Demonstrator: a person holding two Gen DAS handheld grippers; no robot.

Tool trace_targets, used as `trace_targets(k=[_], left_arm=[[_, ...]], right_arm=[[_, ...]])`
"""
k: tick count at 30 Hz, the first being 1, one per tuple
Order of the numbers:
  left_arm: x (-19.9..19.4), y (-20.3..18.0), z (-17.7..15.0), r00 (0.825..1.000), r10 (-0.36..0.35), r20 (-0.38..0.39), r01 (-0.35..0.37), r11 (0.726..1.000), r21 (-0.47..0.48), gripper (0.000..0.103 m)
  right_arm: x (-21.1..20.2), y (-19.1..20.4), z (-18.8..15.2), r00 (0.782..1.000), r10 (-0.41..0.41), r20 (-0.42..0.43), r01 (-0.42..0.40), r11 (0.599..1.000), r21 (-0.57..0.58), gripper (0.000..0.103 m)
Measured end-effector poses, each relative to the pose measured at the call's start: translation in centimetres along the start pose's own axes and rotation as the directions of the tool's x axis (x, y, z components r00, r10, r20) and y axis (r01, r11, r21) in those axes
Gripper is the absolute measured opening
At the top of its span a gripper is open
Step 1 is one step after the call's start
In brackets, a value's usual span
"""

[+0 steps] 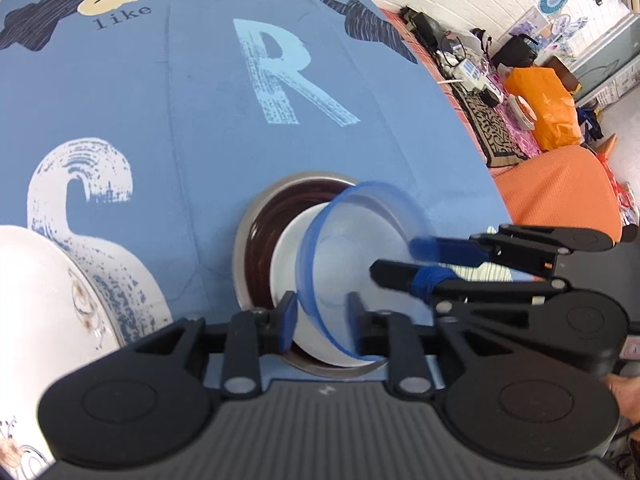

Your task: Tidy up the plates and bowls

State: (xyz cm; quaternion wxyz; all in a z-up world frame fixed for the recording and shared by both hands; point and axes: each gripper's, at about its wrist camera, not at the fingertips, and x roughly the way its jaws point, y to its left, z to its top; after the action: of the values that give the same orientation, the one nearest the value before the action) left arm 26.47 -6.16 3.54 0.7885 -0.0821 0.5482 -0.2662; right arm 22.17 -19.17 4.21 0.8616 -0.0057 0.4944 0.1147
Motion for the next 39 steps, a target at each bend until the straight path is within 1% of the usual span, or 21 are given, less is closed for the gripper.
trace_targets(k=[1, 2, 3, 4, 5, 7, 9, 11, 13, 17, 20, 23, 25, 27, 30, 31, 34, 35, 39], left_arm=[[-0.3, 0.0, 0.0, 1.000, -0.006, 0.004, 0.006, 1.000, 0.004, 0.053], [-0.6, -0.1, 0.0, 1.000, 0.020, 0.016, -0.020, 1.000, 0.012, 0.061], [-0.9, -0.3, 0.0, 0.998, 0.046, 0.031, -0.047, 0.999, 0.027, 0.062], [-1.1, -0.3, 0.0, 0.998, 0.054, 0.038, -0.055, 0.998, 0.038, 0.062], [-1.2, -0.1, 0.1, 0.998, 0.047, 0.032, -0.048, 0.998, 0.039, 0.062], [-1.5, 0.7, 0.1, 0.999, 0.028, 0.021, -0.029, 1.000, 0.011, 0.062], [-1.9, 1.2, -0.1, 0.998, 0.041, 0.041, -0.042, 0.999, 0.015, 0.062], [-2.3, 2.1, -0.1, 0.997, 0.056, 0.051, -0.056, 0.998, -0.002, 0.062], [-2.6, 3.1, 0.1, 0.997, 0.057, 0.055, -0.055, 0.998, -0.024, 0.062], [-3.3, 4.5, 0.4, 0.991, 0.106, 0.076, -0.104, 0.994, -0.031, 0.062], [-3.3, 5.2, 0.7, 0.991, 0.110, 0.071, -0.108, 0.993, -0.041, 0.062], [-2.5, 5.0, 0.7, 0.989, 0.130, 0.065, -0.130, 0.991, -0.002, 0.062], [-1.6, 4.7, 0.8, 0.988, 0.145, 0.052, -0.146, 0.989, 0.021, 0.062], [-0.9, 4.6, 0.9, 0.984, 0.172, 0.052, -0.174, 0.984, 0.032, 0.062], [0.2, 4.8, 1.2, 0.982, 0.187, 0.040, -0.188, 0.982, 0.033, 0.062], [0.5, 4.8, 1.4, 0.984, 0.175, 0.036, -0.176, 0.984, 0.027, 0.062], [1.0, 4.6, 1.4, 0.983, 0.183, 0.032, -0.185, 0.982, 0.040, 0.062], [1.2, 4.5, 1.4, 0.982, 0.185, 0.029, -0.186, 0.981, 0.046, 0.062], [2.1, 4.7, 1.3, 0.984, 0.177, 0.003, -0.177, 0.983, 0.041, 0.062]], right_arm=[[-0.2, -0.2, 0.0, 1.000, -0.015, 0.005, 0.015, 1.000, 0.005, 0.020], [-0.4, -0.5, 0.1, 1.000, -0.013, 0.008, 0.013, 1.000, 0.020, 0.021], [-0.5, -0.8, 0.1, 1.000, -0.004, 0.010, 0.003, 0.999, 0.034, 0.021], [-0.5, -0.9, 0.1, 1.000, -0.002, 0.012, 0.001, 0.999, 0.041, 0.021], [-0.6, -0.9, 0.1, 1.000, -0.009, 0.015, 0.009, 0.999, 0.037, 0.021], [-0.6, -0.8, 0.1, 0.999, -0.027, 0.017, 0.026, 0.999, 0.019, 0.021], [-0.7, -1.0, -0.1, 0.999, -0.028, 0.015, 0.028, 0.999, 0.022, 0.022], [-0.8, -1.6, -0.4, 0.999, -0.038, 0.013, 0.037, 0.999, 0.026, 0.022], [-1.0, -2.4, -0.9, 0.999, -0.047, 0.010, 0.047, 0.997, 0.055, 0.022], [-1.1, -4.0, -2.3, 1.000, -0.021, 0.006, 0.020, 0.991, 0.133, 0.023], [-0.9, -4.8, -2.9, 1.000, -0.007, 0.006, 0.006, 0.986, 0.168, 0.023], [-0.3, -5.3, -3.0, 1.000, 0.019, 0.000, -0.019, 0.978, 0.207, 0.023], [-0.1, -5.3, -2.9, 1.000, 0.013, -0.003, -0.012, 0.979, 0.203, 0.024], [-0.1, -5.3, -2.8, 1.000, 0.018, -0.004, -0.017, 0.979, 0.203, 0.024], [0.2, -5.5, -2.8, 1.000, 0.026, -0.014, -0.022, 0.979, 0.205, 0.024], [0.3, -5.6, -2.9, 1.000, 0.026, -0.017, -0.022, 0.979, 0.203, 0.025], [0.8, -6.1, -2.7, 0.999, 0.044, -0.020, -0.039, 0.974, 0.224, 0.025], [1.0, -6.1, -2.6, 0.999, 0.046, -0.022, -0.041, 0.976, 0.216, 0.026], [2.2, -6.3, -2.4, 0.997, 0.058, -0.045, -0.047, 0.973, 0.225, 0.027]])
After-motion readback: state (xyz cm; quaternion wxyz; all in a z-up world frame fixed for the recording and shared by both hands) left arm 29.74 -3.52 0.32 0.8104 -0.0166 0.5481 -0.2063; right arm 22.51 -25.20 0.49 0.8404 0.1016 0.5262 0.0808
